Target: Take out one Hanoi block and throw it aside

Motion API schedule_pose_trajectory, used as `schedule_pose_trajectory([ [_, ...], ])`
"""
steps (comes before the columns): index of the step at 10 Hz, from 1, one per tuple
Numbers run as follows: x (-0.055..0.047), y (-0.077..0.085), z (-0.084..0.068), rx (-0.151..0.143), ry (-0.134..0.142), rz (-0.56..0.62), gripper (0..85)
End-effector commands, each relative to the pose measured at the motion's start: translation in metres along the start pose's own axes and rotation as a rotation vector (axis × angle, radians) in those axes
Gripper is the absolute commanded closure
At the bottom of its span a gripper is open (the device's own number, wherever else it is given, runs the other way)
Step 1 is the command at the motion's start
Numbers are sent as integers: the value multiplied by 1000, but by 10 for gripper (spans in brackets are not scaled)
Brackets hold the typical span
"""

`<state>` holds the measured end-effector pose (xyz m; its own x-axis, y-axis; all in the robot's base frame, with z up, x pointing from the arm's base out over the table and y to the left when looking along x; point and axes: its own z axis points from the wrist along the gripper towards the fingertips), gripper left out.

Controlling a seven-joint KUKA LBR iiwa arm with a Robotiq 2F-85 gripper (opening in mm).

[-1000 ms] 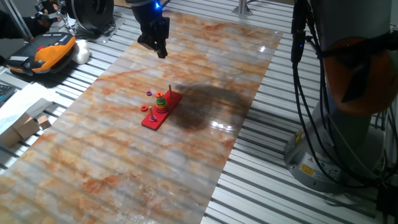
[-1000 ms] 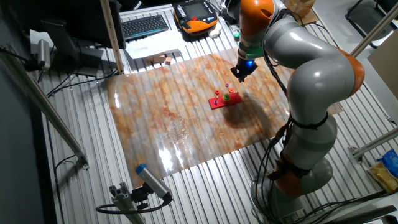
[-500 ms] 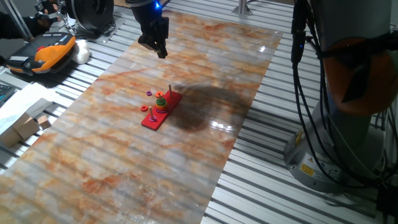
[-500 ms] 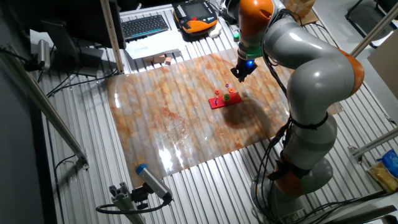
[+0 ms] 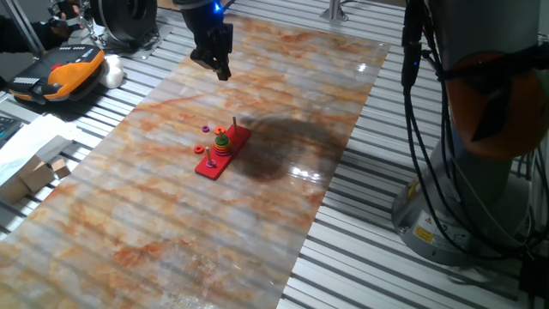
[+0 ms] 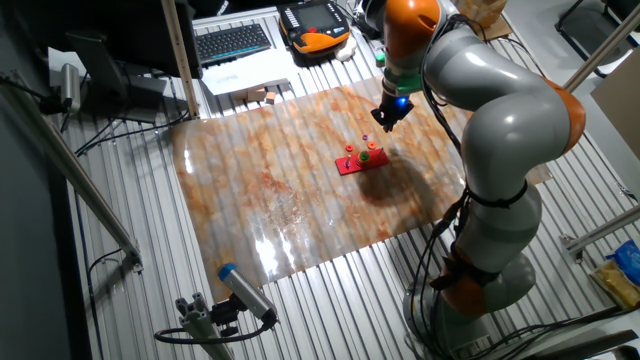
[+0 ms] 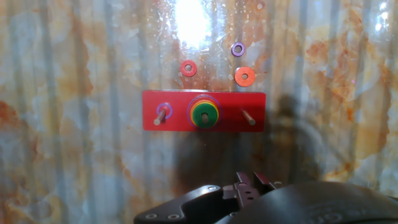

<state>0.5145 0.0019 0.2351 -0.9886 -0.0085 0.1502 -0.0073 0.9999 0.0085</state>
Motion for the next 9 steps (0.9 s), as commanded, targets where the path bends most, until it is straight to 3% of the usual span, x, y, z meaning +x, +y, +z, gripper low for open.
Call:
schedule_pose_trajectory([
  [1,0,-1,-1,-33,-36,22,680],
  [2,0,-1,-1,-21,-71,42,680],
  [3,0,-1,-1,-8,-67,51,680],
  [4,0,-1,-1,-2,-56,59,680],
  [6,0,-1,-1,6,-7,81,680],
  [7,0,-1,-1,7,-13,84,680],
  [9,0,-1,-1,-16,3,119,680],
])
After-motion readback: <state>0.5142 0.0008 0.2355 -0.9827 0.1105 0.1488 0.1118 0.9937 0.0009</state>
